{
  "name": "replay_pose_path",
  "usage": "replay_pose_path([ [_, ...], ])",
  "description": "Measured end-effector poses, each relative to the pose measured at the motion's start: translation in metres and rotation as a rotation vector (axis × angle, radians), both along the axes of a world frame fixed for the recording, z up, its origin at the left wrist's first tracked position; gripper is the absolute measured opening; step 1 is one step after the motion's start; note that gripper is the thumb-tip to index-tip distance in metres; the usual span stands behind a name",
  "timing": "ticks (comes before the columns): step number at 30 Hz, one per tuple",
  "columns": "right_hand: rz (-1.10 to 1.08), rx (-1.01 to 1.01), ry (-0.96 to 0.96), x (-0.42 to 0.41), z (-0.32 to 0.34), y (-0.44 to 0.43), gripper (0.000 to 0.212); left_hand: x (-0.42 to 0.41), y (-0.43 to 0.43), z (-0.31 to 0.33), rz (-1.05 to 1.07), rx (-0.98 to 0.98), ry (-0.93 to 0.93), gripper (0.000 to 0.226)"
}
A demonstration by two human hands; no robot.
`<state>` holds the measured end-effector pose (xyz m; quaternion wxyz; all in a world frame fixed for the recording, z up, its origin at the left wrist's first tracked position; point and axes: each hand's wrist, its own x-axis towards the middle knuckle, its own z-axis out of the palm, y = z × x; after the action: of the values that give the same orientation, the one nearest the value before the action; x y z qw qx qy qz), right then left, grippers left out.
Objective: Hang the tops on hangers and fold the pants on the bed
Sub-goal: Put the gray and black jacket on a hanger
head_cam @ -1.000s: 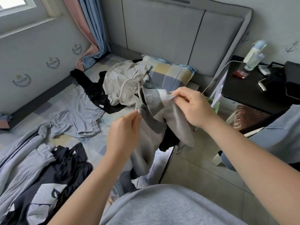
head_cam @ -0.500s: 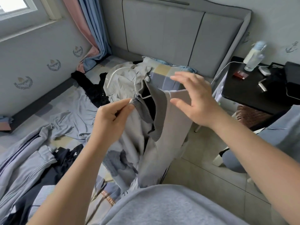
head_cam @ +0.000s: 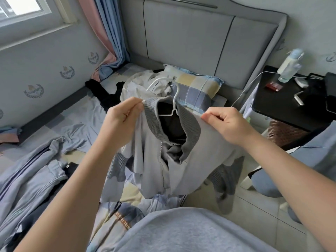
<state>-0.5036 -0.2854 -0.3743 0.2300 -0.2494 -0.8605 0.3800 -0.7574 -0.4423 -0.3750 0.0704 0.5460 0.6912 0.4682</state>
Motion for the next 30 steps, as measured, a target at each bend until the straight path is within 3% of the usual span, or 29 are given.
replay_pose_path([
  [6, -0.079, -0.185, 0.107, 0.010, -0.003, 0.002, 0.034, 0.013, -0.001, -0.024, -0.051, -0.135, 0.156, 0.020],
  [11, -0.035, -0.037, -0.041, 0.013, -0.007, -0.009, 0.023, 0.028, 0.007, -0.029, 0.061, -0.087, 0.012, 0.026],
  [13, -0.030, 0.147, -0.007, 0.002, -0.010, -0.023, 0.017, 0.034, 0.013, -0.028, 0.087, -0.118, 0.032, 0.024],
  [15, -0.063, 0.273, 0.064, -0.006, -0.015, -0.030, 0.029, 0.037, 0.018, -0.026, 0.129, -0.138, 0.047, 0.019],
  [19, -0.076, 0.024, 0.081, -0.004, -0.008, -0.021, 0.031, 0.028, 0.022, -0.024, 0.101, -0.183, 0.009, 0.013],
  [22, -0.114, -0.262, 0.180, 0.000, 0.007, -0.010, 0.025, 0.019, 0.022, -0.020, -0.066, -0.207, -0.096, 0.034],
  [24, -0.142, -0.367, 0.120, -0.001, 0.013, -0.003, 0.018, 0.017, 0.023, -0.018, -0.153, -0.200, -0.169, 0.040],
  [28, -0.150, -0.167, -0.141, 0.002, 0.003, 0.003, 0.009, 0.012, 0.026, -0.016, -0.134, -0.169, -0.283, 0.038],
  [30, -0.145, -0.104, -0.191, 0.011, -0.005, 0.002, 0.017, 0.004, 0.023, -0.017, -0.084, -0.141, -0.309, 0.037],
])
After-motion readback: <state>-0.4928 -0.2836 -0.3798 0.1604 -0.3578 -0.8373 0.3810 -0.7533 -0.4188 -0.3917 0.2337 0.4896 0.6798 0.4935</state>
